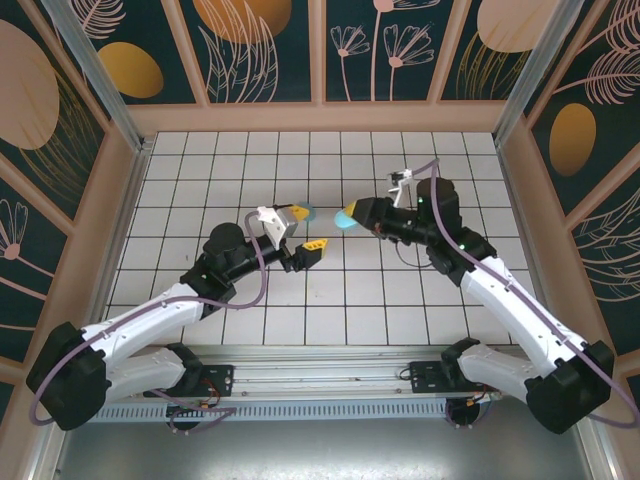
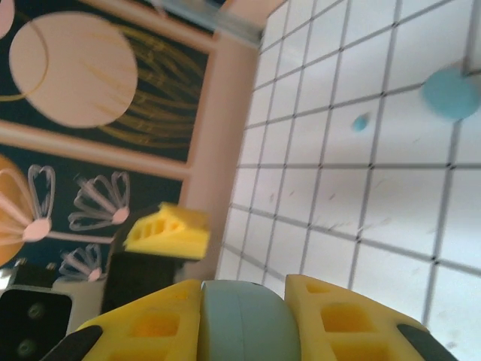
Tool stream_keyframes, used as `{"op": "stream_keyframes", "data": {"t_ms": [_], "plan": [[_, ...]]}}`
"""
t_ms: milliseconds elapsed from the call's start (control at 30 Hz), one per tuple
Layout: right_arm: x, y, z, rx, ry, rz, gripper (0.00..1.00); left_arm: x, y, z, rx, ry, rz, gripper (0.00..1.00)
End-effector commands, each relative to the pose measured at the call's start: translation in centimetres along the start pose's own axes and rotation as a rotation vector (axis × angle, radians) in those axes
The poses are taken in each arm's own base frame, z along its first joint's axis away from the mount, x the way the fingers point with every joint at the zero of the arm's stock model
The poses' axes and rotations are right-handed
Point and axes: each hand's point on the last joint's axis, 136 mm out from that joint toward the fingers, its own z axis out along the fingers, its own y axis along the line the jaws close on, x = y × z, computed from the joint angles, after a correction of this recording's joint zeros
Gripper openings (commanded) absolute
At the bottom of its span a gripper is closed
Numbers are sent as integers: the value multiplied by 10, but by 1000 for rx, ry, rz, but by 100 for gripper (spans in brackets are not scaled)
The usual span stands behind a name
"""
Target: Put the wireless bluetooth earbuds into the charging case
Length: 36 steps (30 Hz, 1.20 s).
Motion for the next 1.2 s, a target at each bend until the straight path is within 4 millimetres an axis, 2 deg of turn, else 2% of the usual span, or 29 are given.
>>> {"op": "stream_keyframes", "data": {"t_ms": [0,67,233,367,633,767,800,967,1167], "plan": [[-8,-77,0,149,3,34,9,18,22,-7,-136,76,5,80],[-16,-122,-5,213,-20,90,8,33,31,-13,-198,112,-19,83],[-29,-238,-19,396,-88,174,6,83,52,-27,-340,248,-66,87],[-29,-285,-16,414,-63,248,5,104,62,-36,-414,290,-100,88],[-38,-329,-1,474,-7,259,6,120,78,-48,-528,337,-116,95],[-34,-338,4,482,24,283,10,118,87,-50,-585,323,-146,98],[-34,-338,4,485,24,282,13,118,89,-50,-591,324,-156,99],[-39,-335,-4,581,21,245,41,118,101,-45,-635,348,-218,98],[-57,-320,-21,769,6,159,60,116,109,-36,-633,425,-218,99]]}}
